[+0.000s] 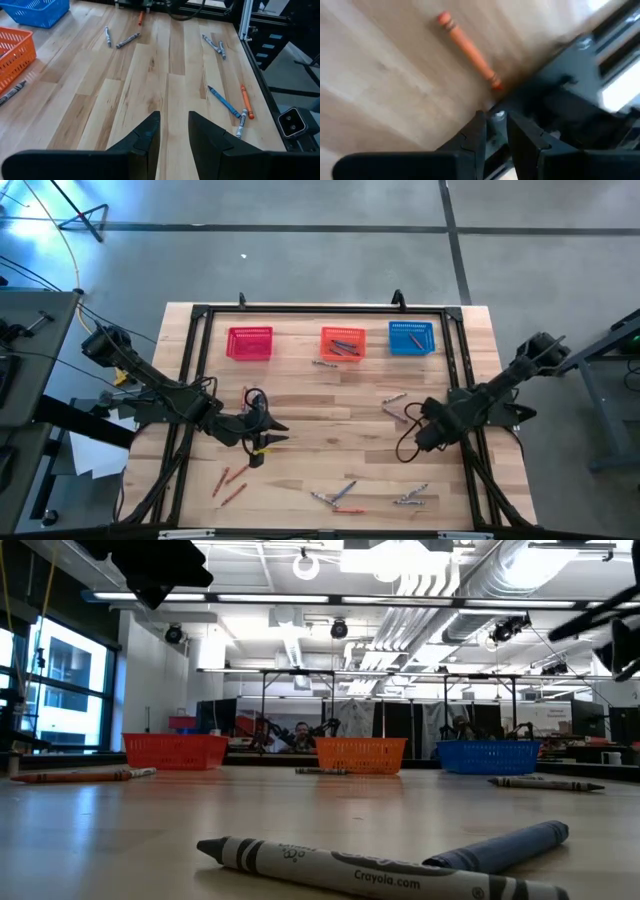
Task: Sort crayons
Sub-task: Put the orange crayon into the blue bin
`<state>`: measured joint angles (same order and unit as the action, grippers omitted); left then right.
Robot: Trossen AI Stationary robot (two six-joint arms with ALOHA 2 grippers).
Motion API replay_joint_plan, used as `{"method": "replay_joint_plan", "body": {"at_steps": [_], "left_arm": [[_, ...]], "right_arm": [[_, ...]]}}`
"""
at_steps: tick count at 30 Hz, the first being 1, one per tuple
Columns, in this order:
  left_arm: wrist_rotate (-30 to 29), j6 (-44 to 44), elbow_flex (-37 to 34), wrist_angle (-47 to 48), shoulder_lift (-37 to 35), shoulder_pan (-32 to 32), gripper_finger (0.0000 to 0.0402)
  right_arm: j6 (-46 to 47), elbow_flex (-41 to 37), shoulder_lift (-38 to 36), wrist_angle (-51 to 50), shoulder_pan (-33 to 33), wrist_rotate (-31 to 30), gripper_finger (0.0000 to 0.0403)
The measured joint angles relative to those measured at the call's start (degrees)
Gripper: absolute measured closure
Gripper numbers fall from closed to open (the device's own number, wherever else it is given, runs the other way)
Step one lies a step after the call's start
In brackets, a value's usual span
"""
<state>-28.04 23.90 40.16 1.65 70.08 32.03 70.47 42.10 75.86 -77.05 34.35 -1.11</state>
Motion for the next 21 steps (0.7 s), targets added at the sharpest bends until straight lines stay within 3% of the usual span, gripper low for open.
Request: {"method": "replay_joint_plan", "body": {"at_steps": [10,16,21], "left_arm": [[-1.12,-0.48,0.00,-0.31,0.00,-0.13,0.0314],[-1.12,-0.50,0.00,-0.30,0.00,-0.13,0.0314],[-1.12,-0.79,0.00,-0.47,0.00,-0.13,0.0314]], "right_arm": [[0.37,0.17,-10.18,7.74,-3.17,-2.22,0.0331],[-3.87,0.21,-11.03,7.36,-7.40,-1.30,0.0331],[-12.93,0.21,-9.76,8.23,-14.00,-0.03,0.0331]]}}
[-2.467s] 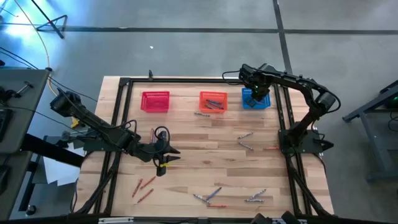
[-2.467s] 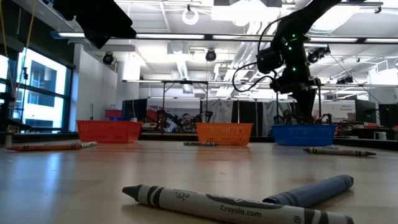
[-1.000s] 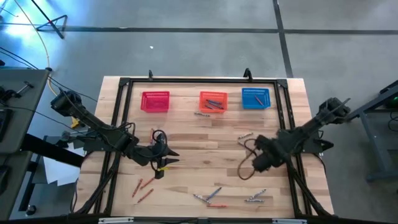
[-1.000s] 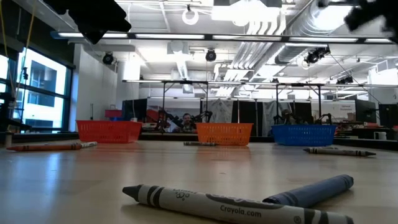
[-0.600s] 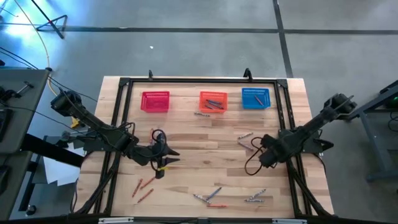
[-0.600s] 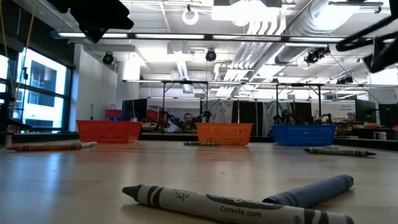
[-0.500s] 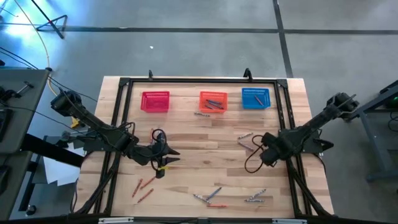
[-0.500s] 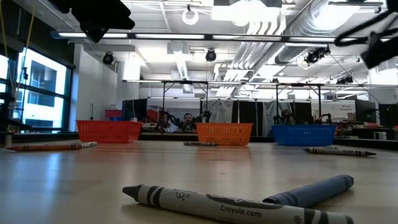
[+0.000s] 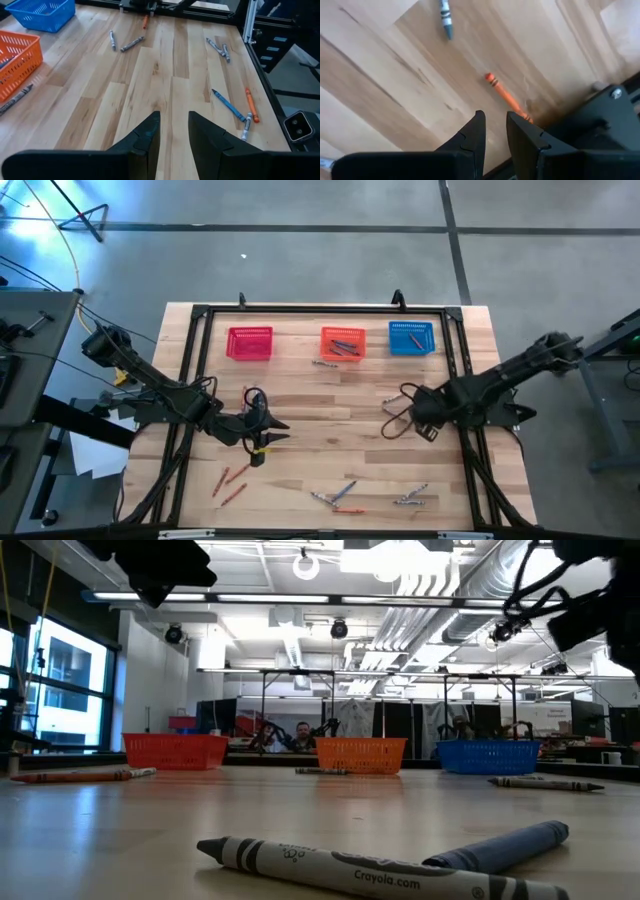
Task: Sort crayons
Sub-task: Put the orange crayon into the blue bin
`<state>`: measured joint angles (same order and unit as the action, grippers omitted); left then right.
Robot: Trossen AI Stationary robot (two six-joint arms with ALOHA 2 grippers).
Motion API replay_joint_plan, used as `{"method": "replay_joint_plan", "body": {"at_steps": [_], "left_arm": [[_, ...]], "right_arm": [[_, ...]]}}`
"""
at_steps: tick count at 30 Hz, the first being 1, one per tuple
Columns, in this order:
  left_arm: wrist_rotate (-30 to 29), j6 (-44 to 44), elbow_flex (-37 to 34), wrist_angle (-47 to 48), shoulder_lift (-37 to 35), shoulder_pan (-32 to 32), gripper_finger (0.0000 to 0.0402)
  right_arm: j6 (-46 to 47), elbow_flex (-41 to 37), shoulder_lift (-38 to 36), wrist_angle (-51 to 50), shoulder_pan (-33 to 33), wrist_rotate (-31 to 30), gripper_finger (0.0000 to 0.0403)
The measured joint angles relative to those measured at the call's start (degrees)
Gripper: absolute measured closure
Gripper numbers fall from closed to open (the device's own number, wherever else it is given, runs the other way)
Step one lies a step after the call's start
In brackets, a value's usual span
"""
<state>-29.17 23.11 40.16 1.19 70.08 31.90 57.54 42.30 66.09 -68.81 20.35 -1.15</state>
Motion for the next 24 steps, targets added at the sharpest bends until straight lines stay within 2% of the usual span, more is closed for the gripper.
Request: {"method": "replay_joint_plan", "body": {"at_steps": [7,13,17,24], "left_arm": [[0.00,-2.63,0.00,-1.50,0.00,0.00,0.0314],[0.00,-3.29,0.00,-1.44,0.00,0.00,0.0314],[0.02,-3.29,0.00,-1.11,0.00,0.00,0.0314],[0.02,-3.30,0.00,-1.02,0.00,0.00,0.0314]], "right_arm": [[-13.70,0.00,5.93,0.63,-10.99,3.99,0.0331],[-23.29,0.00,13.76,0.74,-17.51,6.77,0.0331],[-27.53,0.00,18.89,0.94,-19.66,9.40,0.0331],[-32.11,0.00,24.71,2.34,-19.79,14.86,0.0331]]}}
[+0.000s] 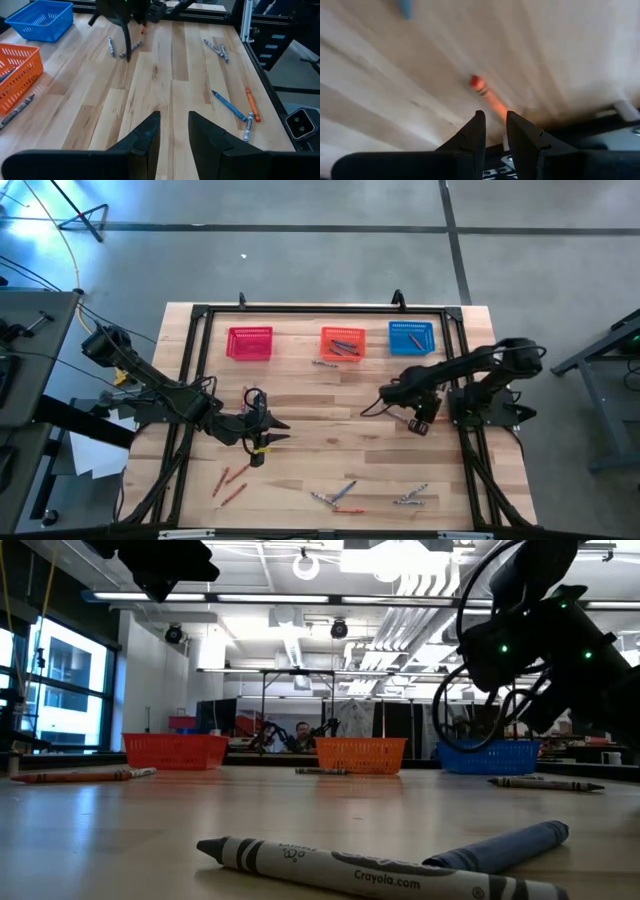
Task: Sort crayons
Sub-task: Put the orange crayon into the blue bin
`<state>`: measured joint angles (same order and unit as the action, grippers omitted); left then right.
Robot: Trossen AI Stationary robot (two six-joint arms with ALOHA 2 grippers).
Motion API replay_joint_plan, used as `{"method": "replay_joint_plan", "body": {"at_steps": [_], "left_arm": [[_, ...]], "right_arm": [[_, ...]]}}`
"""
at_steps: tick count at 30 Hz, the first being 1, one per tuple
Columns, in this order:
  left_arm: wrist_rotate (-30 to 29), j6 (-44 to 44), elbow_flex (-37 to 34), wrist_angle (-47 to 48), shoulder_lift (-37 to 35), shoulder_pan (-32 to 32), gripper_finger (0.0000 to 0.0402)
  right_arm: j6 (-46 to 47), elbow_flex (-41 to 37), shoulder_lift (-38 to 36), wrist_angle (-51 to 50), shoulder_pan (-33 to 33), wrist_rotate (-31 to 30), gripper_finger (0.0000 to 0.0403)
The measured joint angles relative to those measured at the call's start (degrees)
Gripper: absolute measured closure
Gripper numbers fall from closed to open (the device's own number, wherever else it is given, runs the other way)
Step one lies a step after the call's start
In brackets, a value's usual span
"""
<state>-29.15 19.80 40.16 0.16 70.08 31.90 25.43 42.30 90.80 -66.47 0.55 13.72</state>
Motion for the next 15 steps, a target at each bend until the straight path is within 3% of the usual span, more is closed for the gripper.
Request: {"method": "replay_joint_plan", "body": {"at_steps": [15], "left_arm": [[0.02,0.03,0.00,0.04,0.00,0.00,0.0314]], "right_arm": [[-0.44,0.00,0.35,2.92,0.62,0.40,0.0331]]}}
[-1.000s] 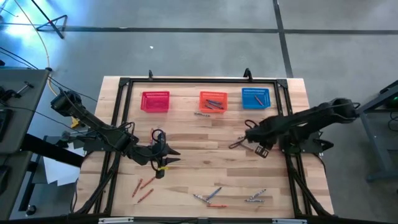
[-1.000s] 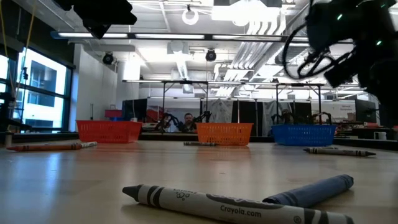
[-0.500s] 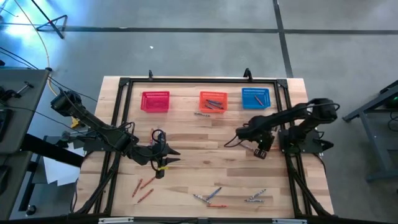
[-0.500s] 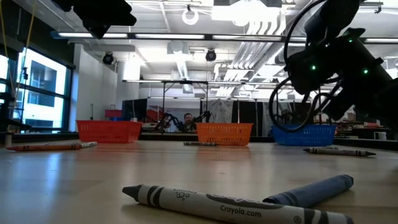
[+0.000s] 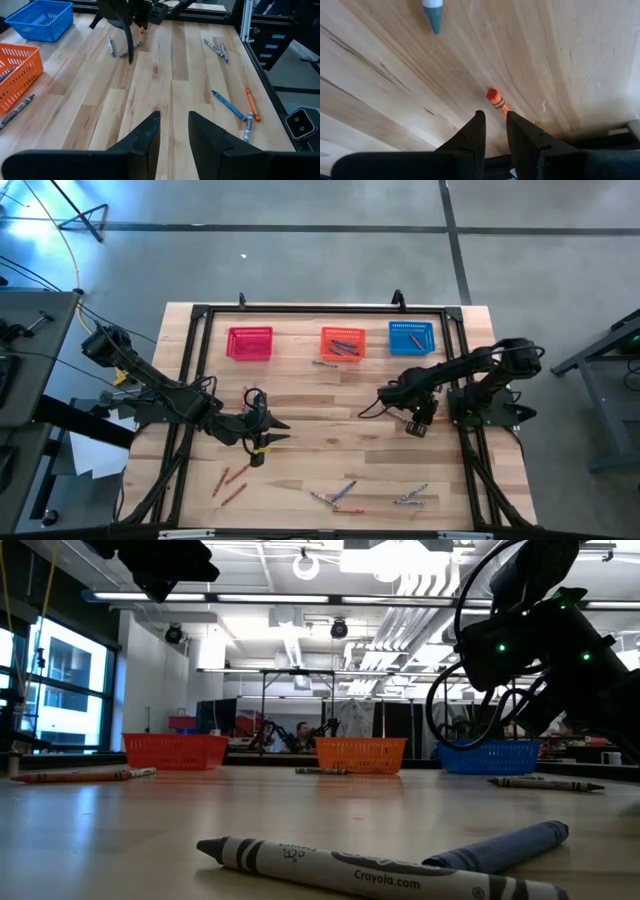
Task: Sort crayons
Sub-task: Put the orange crayon into the blue bin
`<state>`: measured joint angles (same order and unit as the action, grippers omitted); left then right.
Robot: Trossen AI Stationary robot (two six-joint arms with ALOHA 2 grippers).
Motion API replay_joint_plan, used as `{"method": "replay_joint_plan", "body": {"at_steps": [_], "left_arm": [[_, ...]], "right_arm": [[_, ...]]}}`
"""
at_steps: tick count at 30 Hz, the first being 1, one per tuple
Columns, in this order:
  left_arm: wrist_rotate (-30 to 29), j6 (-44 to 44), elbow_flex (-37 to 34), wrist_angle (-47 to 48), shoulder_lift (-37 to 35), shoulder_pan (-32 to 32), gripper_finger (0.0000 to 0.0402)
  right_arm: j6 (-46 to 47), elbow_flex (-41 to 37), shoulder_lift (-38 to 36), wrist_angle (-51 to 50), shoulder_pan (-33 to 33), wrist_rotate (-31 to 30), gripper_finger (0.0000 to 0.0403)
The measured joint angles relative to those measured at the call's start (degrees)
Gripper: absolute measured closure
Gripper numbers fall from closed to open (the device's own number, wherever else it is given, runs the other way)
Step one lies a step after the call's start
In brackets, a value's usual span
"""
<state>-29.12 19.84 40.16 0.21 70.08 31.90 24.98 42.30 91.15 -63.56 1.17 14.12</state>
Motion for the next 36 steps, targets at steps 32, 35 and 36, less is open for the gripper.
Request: {"method": "replay_joint_plan", "body": {"at_steps": [32,35,36], "left_arm": [[0.02,0.02,0.00,0.24,-0.02,0.02,0.0314],[0.02,0.02,0.00,0.24,-0.02,0.02,0.0314],[0.08,0.02,0.00,0.20,-0.02,0.04,0.0314]], "right_arm": [[1.48,2.79,2.45,1.71,1.20,-6.23,0.0332],[4.51,1.84,0.69,0.62,0.86,-6.15,0.0332],[5.55,1.37,0.47,0.32,0.72,-6.16,0.0332]]}}
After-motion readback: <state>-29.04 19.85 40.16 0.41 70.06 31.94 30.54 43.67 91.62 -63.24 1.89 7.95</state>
